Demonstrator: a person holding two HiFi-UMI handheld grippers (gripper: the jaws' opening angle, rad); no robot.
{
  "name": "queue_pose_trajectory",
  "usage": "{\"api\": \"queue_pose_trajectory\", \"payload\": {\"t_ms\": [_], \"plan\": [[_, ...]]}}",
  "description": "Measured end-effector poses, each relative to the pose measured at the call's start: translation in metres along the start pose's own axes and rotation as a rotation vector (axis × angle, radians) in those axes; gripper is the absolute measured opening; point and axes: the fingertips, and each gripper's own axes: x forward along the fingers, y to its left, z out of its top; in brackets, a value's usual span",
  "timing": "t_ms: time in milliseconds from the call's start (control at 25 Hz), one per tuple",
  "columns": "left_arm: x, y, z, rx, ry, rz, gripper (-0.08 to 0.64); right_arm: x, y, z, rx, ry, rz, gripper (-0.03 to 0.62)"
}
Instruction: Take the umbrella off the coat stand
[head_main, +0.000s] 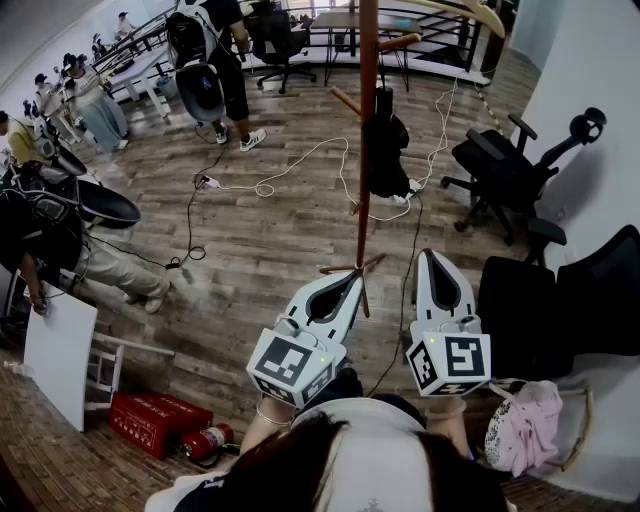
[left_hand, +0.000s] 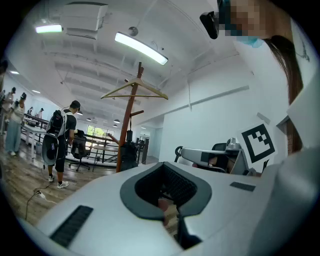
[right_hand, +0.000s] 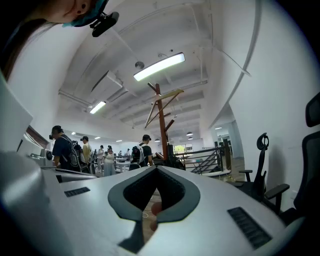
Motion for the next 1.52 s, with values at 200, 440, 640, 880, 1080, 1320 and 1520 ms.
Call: {"api": "queue_pose_trajectory", "payload": {"t_ms": [200,440,640,880,1080,1320,1520], "plan": [[0.005,0.006,0.0,-0.001,-0.004,-0.02,0.009,0.006,0.001,0.0,0.015,-0.012,0.001,0.037],[0.0,0.015,-0.002,-0.008,-0.003,-0.032,0.009,0.011,0.009,-0.004,0.033,-0.009,-0.008,0.037],[0.005,0.019,-0.003,-0.014,0.006,-0.033,0.009,0.016,0.007,-0.003,0.044,-0.009,-0.008,0.038],[0.012,0.026,-0.004,-0.018,0.006,-0.029,0.009,0.027,0.006,-0.004,0.04,-0.013,0.007,0.038],[0.02,0.03,-0.003,-0.012,0.007,-0.025,0.009,0.034,0.0,-0.006,0.034,-0.007,-0.012,0.038],[0.036,0.038,-0.004,0.0,0.006,-0.016,0.009,0.051,-0.012,-0.008,0.037,-0.011,0.004,0.038],[0.05,0.044,-0.002,0.005,0.0,-0.007,0.009,0.065,-0.018,-0.01,0.024,-0.007,0.024,0.038]]}}
